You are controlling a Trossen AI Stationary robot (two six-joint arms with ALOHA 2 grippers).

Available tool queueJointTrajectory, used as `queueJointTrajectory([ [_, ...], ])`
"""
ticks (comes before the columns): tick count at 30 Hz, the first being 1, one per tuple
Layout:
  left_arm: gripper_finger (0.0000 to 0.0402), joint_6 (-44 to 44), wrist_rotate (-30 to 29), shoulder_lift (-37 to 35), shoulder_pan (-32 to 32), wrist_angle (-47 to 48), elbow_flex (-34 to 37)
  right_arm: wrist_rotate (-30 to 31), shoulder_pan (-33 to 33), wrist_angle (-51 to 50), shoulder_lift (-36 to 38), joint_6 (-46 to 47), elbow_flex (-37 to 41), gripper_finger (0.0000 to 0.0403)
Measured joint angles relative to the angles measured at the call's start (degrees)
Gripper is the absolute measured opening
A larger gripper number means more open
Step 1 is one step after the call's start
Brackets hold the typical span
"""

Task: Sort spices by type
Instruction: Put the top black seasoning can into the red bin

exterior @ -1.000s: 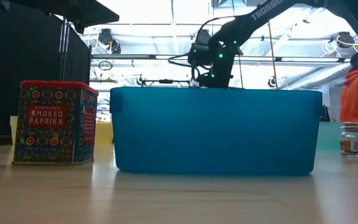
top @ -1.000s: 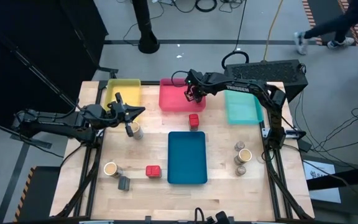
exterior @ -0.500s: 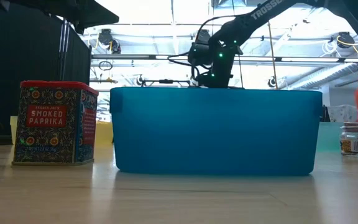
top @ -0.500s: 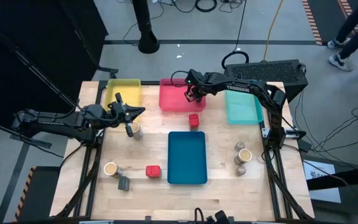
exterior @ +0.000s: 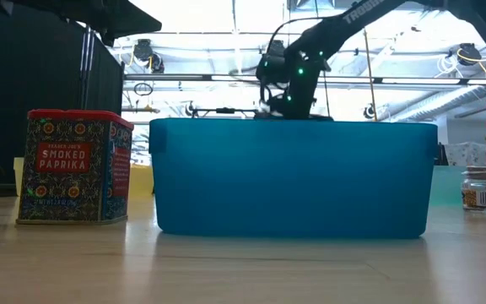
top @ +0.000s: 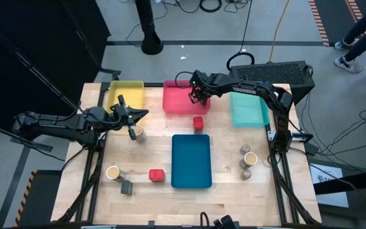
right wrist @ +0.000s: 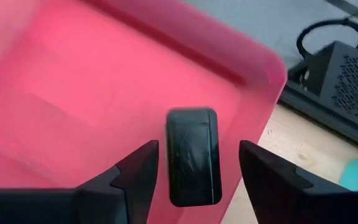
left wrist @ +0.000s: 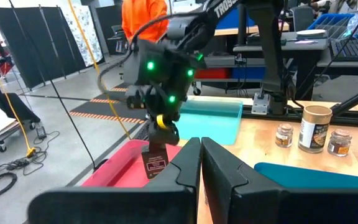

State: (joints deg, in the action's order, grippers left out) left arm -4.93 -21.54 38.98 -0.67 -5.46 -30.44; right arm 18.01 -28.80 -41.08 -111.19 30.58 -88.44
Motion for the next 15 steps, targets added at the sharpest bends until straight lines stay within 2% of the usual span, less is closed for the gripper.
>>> queueJointTrajectory([
  [4, 0.0022, 0.0, 0.0, 0.0, 0.0, 0.0, 0.0, -0.2, 0.1, 4.8, 3.1, -2.5, 0.0, 0.0197],
  [7, 0.0022, 0.0, 0.0, 0.0, 0.0, 0.0, 0.0, -4.7, 0.2, 10.4, 3.6, -5.9, -0.1, 0.0175],
  [11, 0.0022, 0.0, -0.1, 0.0, 0.0, 0.0, 0.0, -11.2, 0.8, 13.9, 1.7, -9.0, -0.1, 0.0115],
  [15, 0.0022, 0.0, -0.2, 0.0, 0.0, 0.0, 0.0, -12.3, 0.9, 11.3, 0.0, -9.8, -0.1, 0.0039],
])
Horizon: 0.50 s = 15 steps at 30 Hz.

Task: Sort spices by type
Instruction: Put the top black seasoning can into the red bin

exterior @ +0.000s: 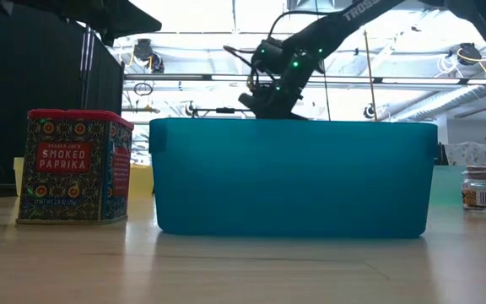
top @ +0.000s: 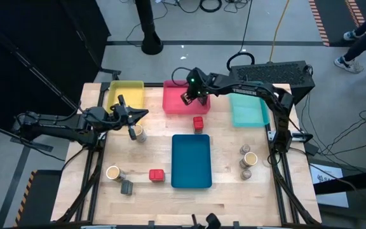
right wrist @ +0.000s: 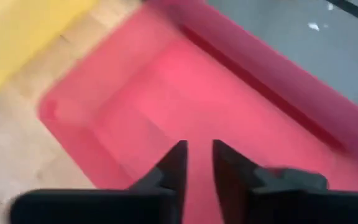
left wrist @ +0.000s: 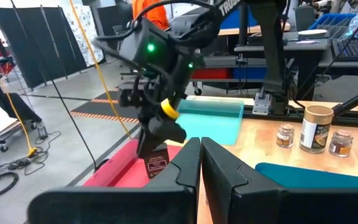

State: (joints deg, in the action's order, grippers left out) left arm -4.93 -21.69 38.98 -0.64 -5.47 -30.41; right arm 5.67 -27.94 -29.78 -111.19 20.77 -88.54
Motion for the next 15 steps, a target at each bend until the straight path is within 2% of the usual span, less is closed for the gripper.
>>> queueJointTrajectory([
  [3, 0.0022, 0.0, 0.0, 0.0, 0.0, 0.0, 0.0, 0.2, -0.2, -2.2, -0.2, 0.0, 0.0, 0.0007],
  [15, 0.0022, 0.0, 0.0, 0.0, 0.0, 0.0, 0.0, 3.5, -0.6, -6.1, -0.3, -1.5, 0.0, 0.0003],
])
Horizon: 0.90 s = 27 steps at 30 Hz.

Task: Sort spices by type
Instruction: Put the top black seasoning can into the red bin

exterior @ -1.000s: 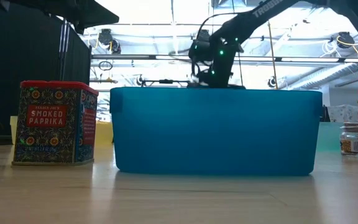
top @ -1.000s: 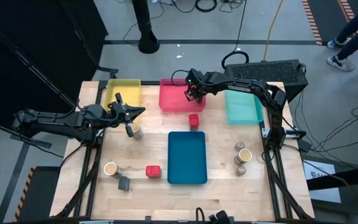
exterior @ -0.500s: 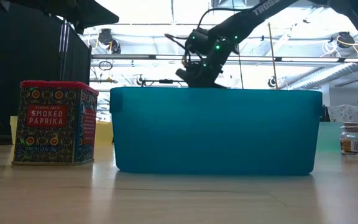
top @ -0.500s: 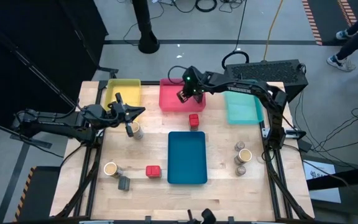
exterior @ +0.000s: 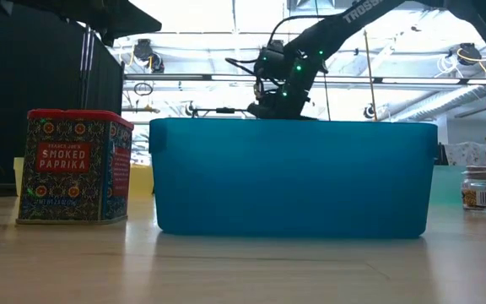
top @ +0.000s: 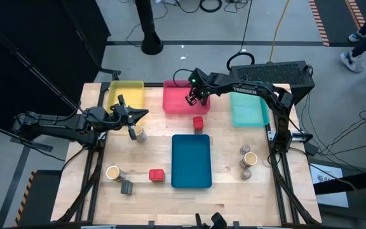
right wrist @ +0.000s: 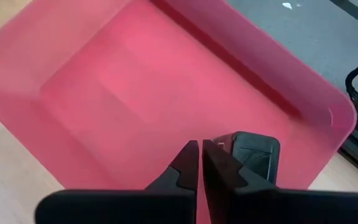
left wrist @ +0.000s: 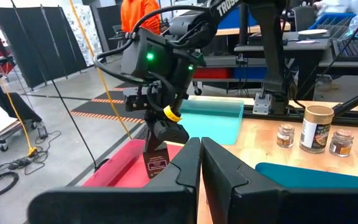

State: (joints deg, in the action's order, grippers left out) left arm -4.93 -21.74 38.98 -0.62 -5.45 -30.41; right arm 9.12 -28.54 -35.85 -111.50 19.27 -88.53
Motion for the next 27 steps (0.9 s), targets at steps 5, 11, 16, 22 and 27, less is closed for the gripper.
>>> queueJointTrajectory([
  [5, 0.0022, 0.0, 0.0, 0.0, 0.0, 0.0, 0.0, 0.0, -0.3, -0.1, -0.9, -0.7, 0.0, 0.0001],
  [11, 0.0022, 0.0, 0.0, 0.0, 0.0, 0.2, 0.0, 0.4, -0.4, -0.5, -3.1, -0.7, 0.0, 0.0001],
  [16, 0.0022, 0.0, 0.0, 0.0, 0.0, 0.2, 0.0, 3.9, -0.4, -1.1, -3.4, -0.5, 0.0, 0.0],
  [22, 0.0022, 0.0, 0.0, 0.0, 0.0, 0.1, 0.0, 5.1, -0.5, -0.6, -3.4, 0.7, 0.0, 0.0],
  [27, 0.0022, 0.0, 0.0, 0.0, 0.0, 0.1, 0.0, 7.6, -0.5, -0.6, -3.4, 2.6, 0.0, 0.0],
])
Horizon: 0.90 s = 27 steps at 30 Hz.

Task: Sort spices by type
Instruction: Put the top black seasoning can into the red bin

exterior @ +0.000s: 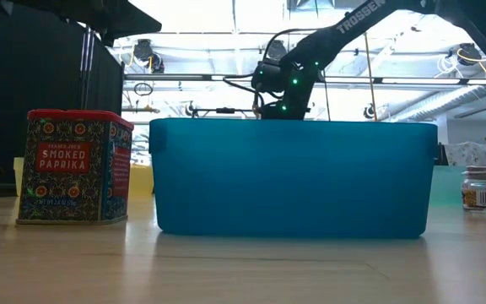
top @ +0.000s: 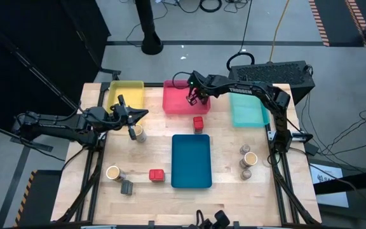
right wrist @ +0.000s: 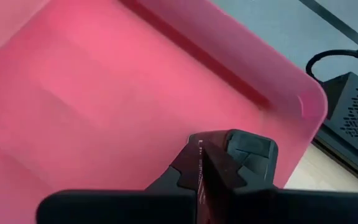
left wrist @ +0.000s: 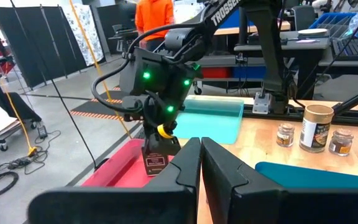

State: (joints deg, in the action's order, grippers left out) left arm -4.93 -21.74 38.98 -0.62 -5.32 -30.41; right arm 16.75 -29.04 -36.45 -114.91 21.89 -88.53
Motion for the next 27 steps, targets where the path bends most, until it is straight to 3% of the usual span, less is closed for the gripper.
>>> queueJointTrajectory([
  [12, 0.0022, 0.0, 0.0, 0.0, 0.0, 0.2, 0.0, -0.2, 0.3, 0.2, 2.4, 0.0, 0.1, 0.0],
  [21, 0.0022, 0.0, 0.0, 0.0, 0.0, 0.6, 0.0, 6.5, -0.2, -15.7, 5.4, 4.7, 0.1, 0.0],
  [27, 0.0022, 0.0, 0.0, 0.0, 0.0, 0.8, 0.0, 7.6, 0.6, -14.0, 5.4, 4.9, 0.1, 0.0],
])
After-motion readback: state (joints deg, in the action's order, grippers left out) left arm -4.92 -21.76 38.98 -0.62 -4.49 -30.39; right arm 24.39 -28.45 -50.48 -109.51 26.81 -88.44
